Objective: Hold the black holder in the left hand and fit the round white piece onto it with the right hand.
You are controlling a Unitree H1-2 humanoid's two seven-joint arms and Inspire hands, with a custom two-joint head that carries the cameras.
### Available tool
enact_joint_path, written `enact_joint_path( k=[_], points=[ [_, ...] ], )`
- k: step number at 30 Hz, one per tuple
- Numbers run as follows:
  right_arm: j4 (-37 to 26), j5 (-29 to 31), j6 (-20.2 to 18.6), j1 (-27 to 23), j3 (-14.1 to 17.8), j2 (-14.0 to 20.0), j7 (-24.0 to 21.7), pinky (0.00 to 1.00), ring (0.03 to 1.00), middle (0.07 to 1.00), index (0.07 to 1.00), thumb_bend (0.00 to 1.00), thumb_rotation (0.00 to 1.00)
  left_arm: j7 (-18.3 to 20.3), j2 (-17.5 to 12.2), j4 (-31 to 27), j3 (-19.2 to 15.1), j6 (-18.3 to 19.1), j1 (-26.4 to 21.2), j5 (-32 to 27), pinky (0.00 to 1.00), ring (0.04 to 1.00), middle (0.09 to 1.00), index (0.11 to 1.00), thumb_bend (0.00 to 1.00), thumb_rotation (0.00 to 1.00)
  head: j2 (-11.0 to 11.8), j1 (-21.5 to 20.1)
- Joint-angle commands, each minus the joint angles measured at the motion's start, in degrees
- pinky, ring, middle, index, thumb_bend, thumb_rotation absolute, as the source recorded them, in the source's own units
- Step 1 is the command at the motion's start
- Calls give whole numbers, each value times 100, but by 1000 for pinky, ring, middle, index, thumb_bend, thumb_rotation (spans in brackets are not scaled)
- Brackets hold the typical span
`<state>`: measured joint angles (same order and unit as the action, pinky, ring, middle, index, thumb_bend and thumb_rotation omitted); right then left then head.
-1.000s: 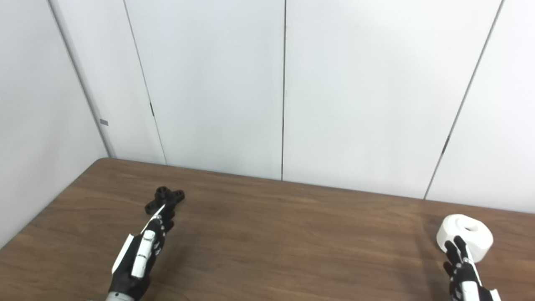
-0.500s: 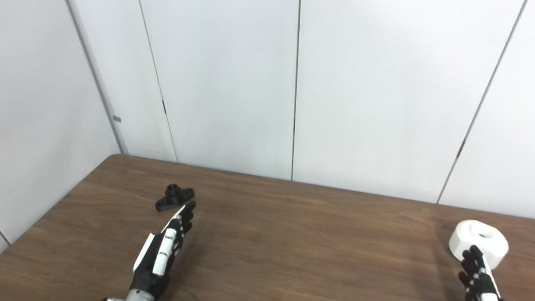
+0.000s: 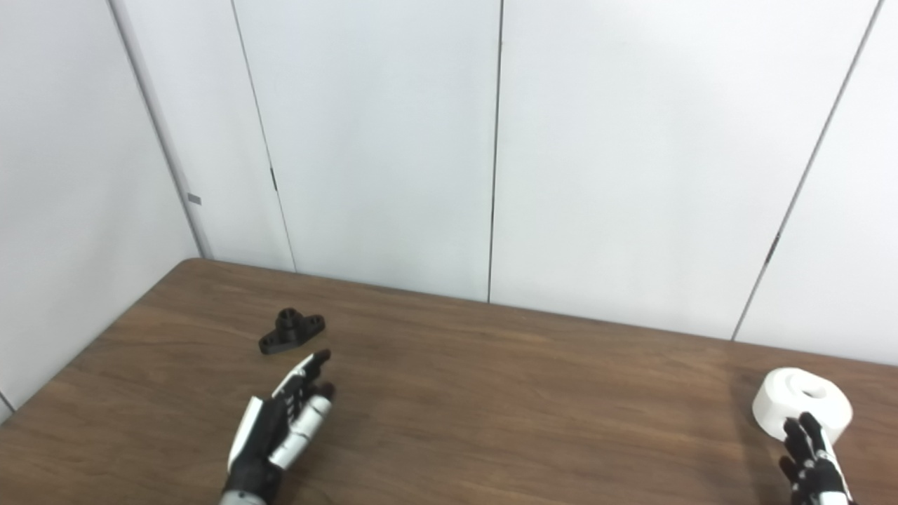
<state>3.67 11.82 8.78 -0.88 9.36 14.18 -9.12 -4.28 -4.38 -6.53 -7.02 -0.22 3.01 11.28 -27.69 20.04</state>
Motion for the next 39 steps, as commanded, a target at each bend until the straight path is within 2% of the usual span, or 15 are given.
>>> enact_joint_path(
  k=[1,3,6,10,14,18,26,37,39],
  points=[
    [429,-31,-2,276,-10,-69,23,1000,1000,972,1000,515,1000,-53,-213,-300,-36,166,-177,211,902,949,957,904,547,438,-17,61],
    [407,-77,-60,281,-18,-61,42,1000,1000,972,1000,513,1000,-63,-334,-410,-99,256,-294,264,884,935,953,901,568,332,-20,84],
    [441,-95,-44,287,-20,-44,15,1000,1000,980,1000,516,1000,-67,-528,-524,-196,318,-444,256,872,921,953,895,619,239,-25,130],
    [392,-10,-63,304,3,-65,-32,1000,1000,979,1000,512,1000,-172,-828,-617,-258,529,-637,717,920,948,952,888,709,192,-72,148],
    [368,-87,9,320,-9,-60,-14,1000,1000,964,1000,503,1000,-184,-1048,-685,-299,886,-786,1127,865,922,930,889,801,223,-97,114],
    [358,-78,0,326,-3,-75,-10,1000,989,958,1000,512,1000,-210,-1297,-574,-317,1039,-963,1450,897,925,913,881,847,228,-109,110],
    [311,-109,-81,341,-1,-99,41,1000,978,949,1000,531,1000,-315,-1726,-110,-280,996,-1227,1803,916,962,919,863,876,287,-99,79],
    [240,-143,-88,407,-32,-59,-23,1000,960,932,1000,527,1000,-493,-2065,694,-338,985,-1602,1920,914,984,944,834,900,246,-106,-81],
    [172,-166,-144,427,-42,-66,-9,1000,953,929,1000,544,1000,-503,-2127,897,-289,999,-1666,1958,950,997,956,826,911,269,-131,-100]
  ],
)
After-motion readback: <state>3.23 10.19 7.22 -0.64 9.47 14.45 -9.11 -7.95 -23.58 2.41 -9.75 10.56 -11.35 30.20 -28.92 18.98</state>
